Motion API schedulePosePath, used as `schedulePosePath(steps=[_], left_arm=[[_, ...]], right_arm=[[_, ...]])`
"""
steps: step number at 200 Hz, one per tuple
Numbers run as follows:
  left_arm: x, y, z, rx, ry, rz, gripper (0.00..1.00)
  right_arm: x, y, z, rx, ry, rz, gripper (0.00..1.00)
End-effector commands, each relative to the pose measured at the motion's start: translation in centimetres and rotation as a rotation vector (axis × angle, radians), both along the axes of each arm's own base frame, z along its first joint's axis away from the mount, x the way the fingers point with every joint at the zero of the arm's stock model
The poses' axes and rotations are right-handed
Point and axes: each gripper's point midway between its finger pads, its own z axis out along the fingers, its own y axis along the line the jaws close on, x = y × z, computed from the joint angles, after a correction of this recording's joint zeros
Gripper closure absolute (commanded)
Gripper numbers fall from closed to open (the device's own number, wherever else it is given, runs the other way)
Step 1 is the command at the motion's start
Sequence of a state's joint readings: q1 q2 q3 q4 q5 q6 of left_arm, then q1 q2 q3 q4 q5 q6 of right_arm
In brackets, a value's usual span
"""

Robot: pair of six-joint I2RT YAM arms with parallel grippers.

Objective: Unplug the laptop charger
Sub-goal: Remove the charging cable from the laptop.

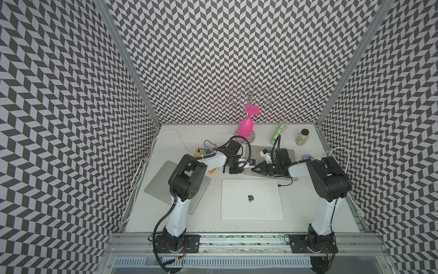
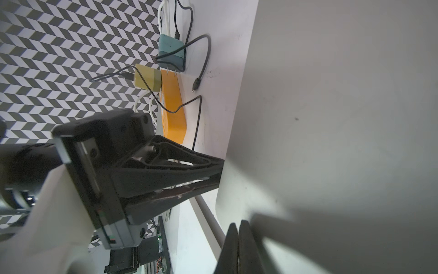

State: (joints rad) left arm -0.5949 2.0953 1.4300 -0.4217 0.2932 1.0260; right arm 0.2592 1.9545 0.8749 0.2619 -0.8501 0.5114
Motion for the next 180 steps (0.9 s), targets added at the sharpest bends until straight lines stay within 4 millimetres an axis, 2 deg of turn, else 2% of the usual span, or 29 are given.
schedulePosePath(steps=[1, 14, 41, 72, 129, 157, 180], left_arm=[[1.2, 2.0, -2.3, 0.090, -0.008, 0.042, 1.00], [0.9, 2.5, -2.5, 0.113, -0.052, -0.017, 1.00], [1.8, 2.6, -1.8, 0.125, -0.143, -0.040, 1.00], [2.6, 2.2, -1.0, 0.077, -0.080, 0.067, 1.00], [2.8, 2.7, -1.7, 0.100, 0.014, 0.138, 1.00], [2.7, 3.3, -1.6, 0.126, -0.042, 0.101, 1.00], [2.5, 3.6, -1.0, 0.134, -0.166, 0.006, 1.00]], right_arm=[[-1.8, -2.4, -6.0, -0.161, 0.156, -0.067, 0.95], [-1.9, -2.5, -6.1, -0.169, 0.155, -0.066, 0.95], [-1.9, -2.7, -6.3, -0.181, 0.157, -0.068, 0.95], [-1.9, -2.7, -6.6, -0.184, 0.162, -0.070, 0.95], [-2.0, -2.9, -6.7, -0.192, 0.161, -0.071, 0.95], [-2.0, -2.9, -6.7, -0.193, 0.159, -0.070, 0.95], [-1.9, -3.1, -6.9, -0.202, 0.160, -0.074, 0.95]])
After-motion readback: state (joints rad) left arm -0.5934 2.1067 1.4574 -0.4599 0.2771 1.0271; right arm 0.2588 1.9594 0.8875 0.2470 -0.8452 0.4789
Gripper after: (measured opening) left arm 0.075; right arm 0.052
